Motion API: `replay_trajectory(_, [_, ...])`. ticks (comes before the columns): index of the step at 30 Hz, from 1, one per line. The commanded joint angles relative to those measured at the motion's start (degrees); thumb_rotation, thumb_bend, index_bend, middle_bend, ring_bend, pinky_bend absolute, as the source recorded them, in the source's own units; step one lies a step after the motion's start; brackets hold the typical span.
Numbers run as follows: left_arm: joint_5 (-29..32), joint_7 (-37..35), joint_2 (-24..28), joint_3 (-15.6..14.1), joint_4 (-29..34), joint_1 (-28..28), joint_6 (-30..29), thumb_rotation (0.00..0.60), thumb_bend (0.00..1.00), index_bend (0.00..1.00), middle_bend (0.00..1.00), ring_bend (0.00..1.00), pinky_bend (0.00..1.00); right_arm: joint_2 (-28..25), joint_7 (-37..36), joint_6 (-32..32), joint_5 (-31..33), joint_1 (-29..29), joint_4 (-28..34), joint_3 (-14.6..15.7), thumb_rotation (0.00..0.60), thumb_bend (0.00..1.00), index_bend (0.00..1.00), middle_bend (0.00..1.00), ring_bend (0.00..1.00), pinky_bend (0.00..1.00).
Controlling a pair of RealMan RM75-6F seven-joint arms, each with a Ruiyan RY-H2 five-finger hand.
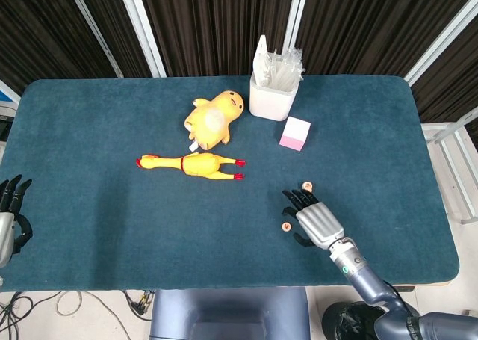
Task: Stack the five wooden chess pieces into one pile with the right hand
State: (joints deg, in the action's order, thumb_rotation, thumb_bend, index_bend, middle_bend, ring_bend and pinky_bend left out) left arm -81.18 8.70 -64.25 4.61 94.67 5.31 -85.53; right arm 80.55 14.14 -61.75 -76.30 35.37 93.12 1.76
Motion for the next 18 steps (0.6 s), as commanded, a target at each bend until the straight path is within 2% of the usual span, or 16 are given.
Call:
replay_trajectory(1, [0.0, 0.0, 0.0, -0.01, 0.0, 0.0, 0.0, 0.6, 0.82, 0.11, 0.0, 0.0, 0.01, 1.61, 0.54, -0.7, -1.36, -0.57, -1.59, 0.2, 0.6, 0.4, 0.34, 0.04, 0.02, 0.08])
replay_trajectory(6, [-0.04, -0.01, 0.03, -0.03, 0.04, 0.0, 0.0, 0.6, 0.82, 0.11, 0.0, 0.0, 0.01, 3.98, 0.33, -0.42, -1.97, -0.83, -4.52, -0.43, 0.6, 0.4, 0.34, 0.04, 0.02, 0.08])
replay_trajectory(18, [0.05, 0.16, 0.01, 0.01, 0.12, -0.01, -0.01, 0.6, 0.82, 0.11, 0.0, 0.0, 0.01, 5.86, -1.26, 4.28, -1.59, 0.19, -8.1, -1.32, 0.6, 0.4, 0.34, 0.04, 0.02, 0.08])
